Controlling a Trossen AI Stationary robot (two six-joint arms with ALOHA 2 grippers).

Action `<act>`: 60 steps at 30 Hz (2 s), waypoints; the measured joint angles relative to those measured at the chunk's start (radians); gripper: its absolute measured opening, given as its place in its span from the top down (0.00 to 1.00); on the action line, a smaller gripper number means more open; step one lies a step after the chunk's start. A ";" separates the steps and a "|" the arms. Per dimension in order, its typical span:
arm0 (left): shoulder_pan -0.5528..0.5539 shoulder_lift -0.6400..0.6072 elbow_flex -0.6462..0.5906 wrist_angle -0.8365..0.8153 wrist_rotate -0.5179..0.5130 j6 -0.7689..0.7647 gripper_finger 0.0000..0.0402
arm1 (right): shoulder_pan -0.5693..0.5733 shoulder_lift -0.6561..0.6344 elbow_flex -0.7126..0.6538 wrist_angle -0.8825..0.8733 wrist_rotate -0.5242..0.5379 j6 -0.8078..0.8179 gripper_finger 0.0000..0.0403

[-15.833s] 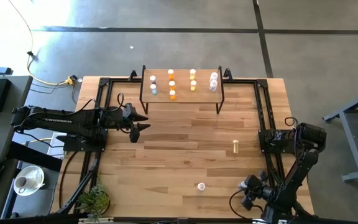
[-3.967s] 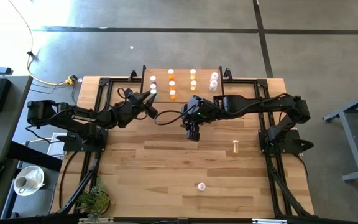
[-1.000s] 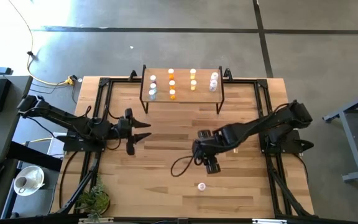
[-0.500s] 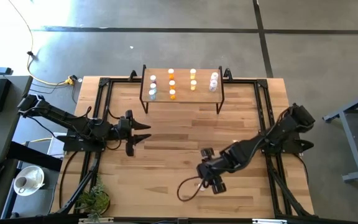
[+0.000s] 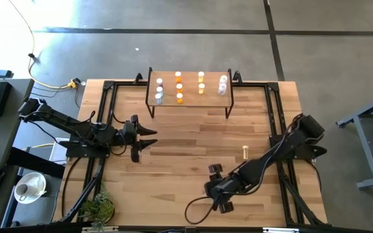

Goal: Pick and place medicine bottles onto shelf by color
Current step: Put the white pill bottle on the shelf aligned with the other white pill bottle

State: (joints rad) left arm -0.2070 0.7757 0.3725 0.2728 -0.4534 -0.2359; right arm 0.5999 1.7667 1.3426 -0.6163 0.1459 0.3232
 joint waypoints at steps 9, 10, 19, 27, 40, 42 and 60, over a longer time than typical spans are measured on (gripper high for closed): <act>0.000 0.000 0.000 0.000 0.000 0.002 0.61 | 0.003 0.058 0.000 0.000 -0.001 0.084 0.54; 0.000 0.000 0.000 0.000 0.000 0.002 0.61 | 0.003 0.065 0.000 0.000 -0.001 0.089 0.54; 0.000 0.000 0.000 -0.009 0.000 0.002 0.61 | 0.003 0.121 0.002 0.008 -0.027 0.133 0.54; 0.000 0.000 0.000 -0.015 0.000 0.002 0.61 | 0.003 0.132 0.000 -0.003 -0.037 0.149 0.54; 0.000 0.000 0.000 -0.015 0.000 0.002 0.61 | -0.003 0.132 0.000 -0.033 0.041 0.248 0.54; 0.000 0.000 0.000 -0.015 -0.001 0.002 0.61 | -0.009 0.135 0.000 -0.057 0.060 0.303 0.54; 0.000 0.000 0.000 -0.023 -0.002 0.002 0.61 | -0.042 0.246 0.000 -0.074 0.029 0.303 0.54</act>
State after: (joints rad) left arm -0.2070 0.7757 0.3725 0.2501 -0.4553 -0.2337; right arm 0.5582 2.0126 1.3425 -0.6900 0.1750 0.6258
